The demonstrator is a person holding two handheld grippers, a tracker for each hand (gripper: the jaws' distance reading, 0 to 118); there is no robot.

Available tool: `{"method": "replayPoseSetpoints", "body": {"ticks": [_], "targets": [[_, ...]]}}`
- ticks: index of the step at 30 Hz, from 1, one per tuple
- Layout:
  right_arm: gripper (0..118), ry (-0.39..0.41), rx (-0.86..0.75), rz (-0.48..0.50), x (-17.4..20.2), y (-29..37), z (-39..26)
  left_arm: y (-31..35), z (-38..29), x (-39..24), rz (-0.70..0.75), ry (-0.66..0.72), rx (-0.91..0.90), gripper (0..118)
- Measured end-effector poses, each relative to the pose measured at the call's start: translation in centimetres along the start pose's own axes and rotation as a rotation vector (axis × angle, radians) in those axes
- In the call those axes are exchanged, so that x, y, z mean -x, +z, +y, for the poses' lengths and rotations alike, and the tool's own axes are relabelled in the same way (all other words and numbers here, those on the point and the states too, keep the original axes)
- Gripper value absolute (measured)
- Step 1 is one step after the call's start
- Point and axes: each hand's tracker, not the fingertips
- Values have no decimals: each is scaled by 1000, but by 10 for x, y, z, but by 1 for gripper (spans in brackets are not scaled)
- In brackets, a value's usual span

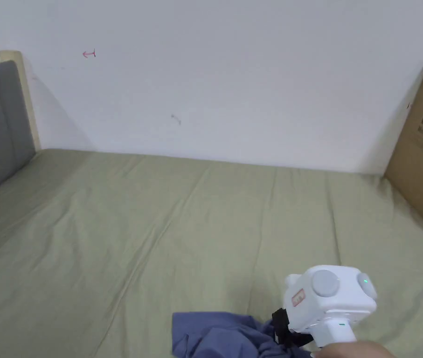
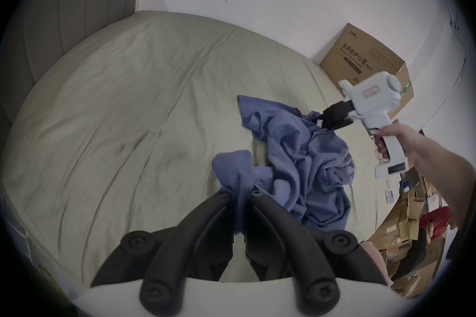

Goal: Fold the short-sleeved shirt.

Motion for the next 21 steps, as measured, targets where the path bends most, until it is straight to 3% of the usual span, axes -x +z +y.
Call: {"method": "replayPoseSetpoints", "body": {"ticks": [1,2,6,15,21], "targets": [[9,-58,-62,81,-3,19,-8,10,1,-1,-6,8,-20,6],[9,-75,-133,101,-3,44,-17,22,4,-2,-19,9,-51,6],[9,25,-347,47,-10,155,-45,75,27,-2,-2,-29,-172,6],[9,-20,-626,-26,-25,339,-91,175,104,-1,-25,-41,-348,6],[9,-45,-717,-61,-33,401,-96,217,141,-7,-62,-15,-437,6]]}}
